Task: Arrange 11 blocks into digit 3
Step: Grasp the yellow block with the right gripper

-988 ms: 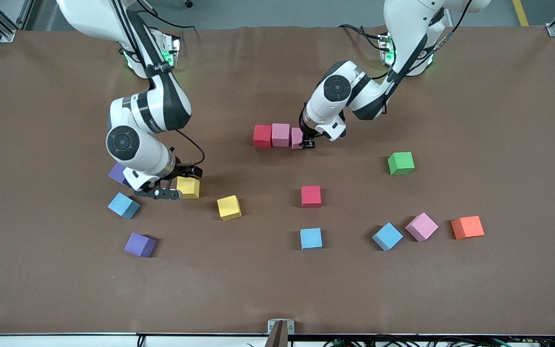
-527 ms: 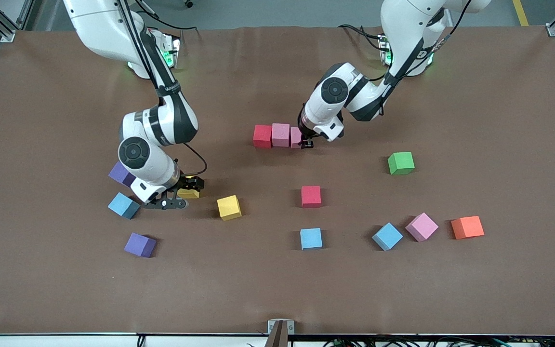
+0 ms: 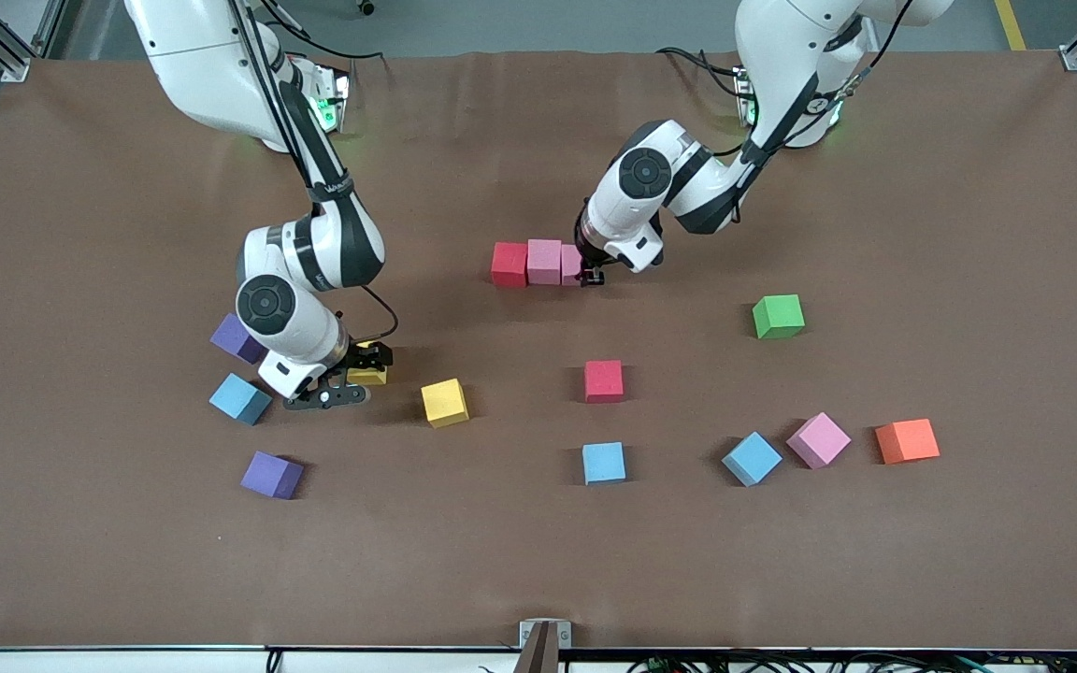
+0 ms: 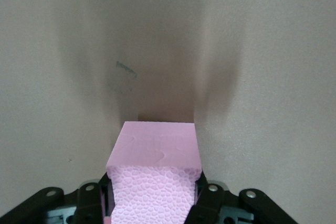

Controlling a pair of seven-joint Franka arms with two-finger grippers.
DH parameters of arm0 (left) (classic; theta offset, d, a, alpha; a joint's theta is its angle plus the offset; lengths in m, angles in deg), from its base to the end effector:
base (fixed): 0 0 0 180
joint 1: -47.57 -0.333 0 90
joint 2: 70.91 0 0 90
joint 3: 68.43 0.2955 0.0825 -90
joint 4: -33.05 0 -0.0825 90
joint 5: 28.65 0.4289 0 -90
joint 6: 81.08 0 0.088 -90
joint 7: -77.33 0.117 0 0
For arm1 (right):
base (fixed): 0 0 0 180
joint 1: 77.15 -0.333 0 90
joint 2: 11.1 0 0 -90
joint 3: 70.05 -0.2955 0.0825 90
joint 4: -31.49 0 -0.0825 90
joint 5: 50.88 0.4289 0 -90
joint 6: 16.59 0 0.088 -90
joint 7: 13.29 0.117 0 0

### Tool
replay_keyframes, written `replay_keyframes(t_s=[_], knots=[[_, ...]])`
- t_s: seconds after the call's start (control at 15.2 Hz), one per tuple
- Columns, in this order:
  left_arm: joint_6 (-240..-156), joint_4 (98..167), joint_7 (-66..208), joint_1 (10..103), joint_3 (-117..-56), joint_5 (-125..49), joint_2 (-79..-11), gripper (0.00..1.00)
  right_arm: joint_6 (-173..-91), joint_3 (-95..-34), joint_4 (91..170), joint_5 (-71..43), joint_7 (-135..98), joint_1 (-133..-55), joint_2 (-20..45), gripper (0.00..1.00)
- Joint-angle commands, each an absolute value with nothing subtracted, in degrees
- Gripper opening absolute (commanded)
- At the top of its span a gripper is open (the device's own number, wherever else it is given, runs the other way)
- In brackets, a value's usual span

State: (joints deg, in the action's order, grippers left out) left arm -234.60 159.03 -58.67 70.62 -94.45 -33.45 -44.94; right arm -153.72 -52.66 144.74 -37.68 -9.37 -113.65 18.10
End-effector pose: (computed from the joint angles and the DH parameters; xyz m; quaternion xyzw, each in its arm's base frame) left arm 0.3694 -0.4459 0.1349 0.6779 0.7253 -0.1169 0.0275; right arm 0.5900 0.2038 0.1502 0.9977 0.0612 -0.0297 0.0043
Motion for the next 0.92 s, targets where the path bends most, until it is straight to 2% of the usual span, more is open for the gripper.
replay_keyframes(t_s=[0.0, 0.13, 0.33, 0.4, 0.46, 0.59, 0.86], knots=[[-235.2, 158.0, -59.2, 71.1, -94.2, -32.6, -43.6, 0.17, -155.2, -53.9, 145.5, -37.8, -10.0, -113.2, 18.9, 0.99], [-235.2, 157.9, -59.2, 71.2, -94.2, -32.6, -43.5, 0.18, -156.2, -54.6, 145.6, -37.8, -10.0, -112.9, 19.3, 0.88], [-235.2, 157.4, -59.1, 71.2, -94.2, -32.3, -43.5, 0.18, -156.2, -55.0, 145.6, -37.7, -9.8, -112.7, 19.6, 0.42], [-235.2, 157.4, -59.0, 71.2, -94.3, -31.5, -43.5, 0.18, -156.0, -55.0, 145.5, -37.7, -9.8, -112.7, 19.6, 0.31], [-235.2, 157.4, -59.0, 71.2, -94.3, -30.9, -43.5, 0.18, -155.5, -55.0, 145.3, -37.7, -9.6, -112.7, 19.5, 0.25], [-235.2, 157.3, -58.7, 71.2, -94.3, -30.8, -43.1, 0.18, -153.5, -55.0, 144.9, -37.7, -9.4, -113.2, 19.0, 0.20], [-235.1, 157.1, -58.3, 71.6, -94.3, -29.4, -43.1, 0.21, -145.7, -55.0, 140.8, -37.4, -7.3, -115.4, 17.3, 0.18]])
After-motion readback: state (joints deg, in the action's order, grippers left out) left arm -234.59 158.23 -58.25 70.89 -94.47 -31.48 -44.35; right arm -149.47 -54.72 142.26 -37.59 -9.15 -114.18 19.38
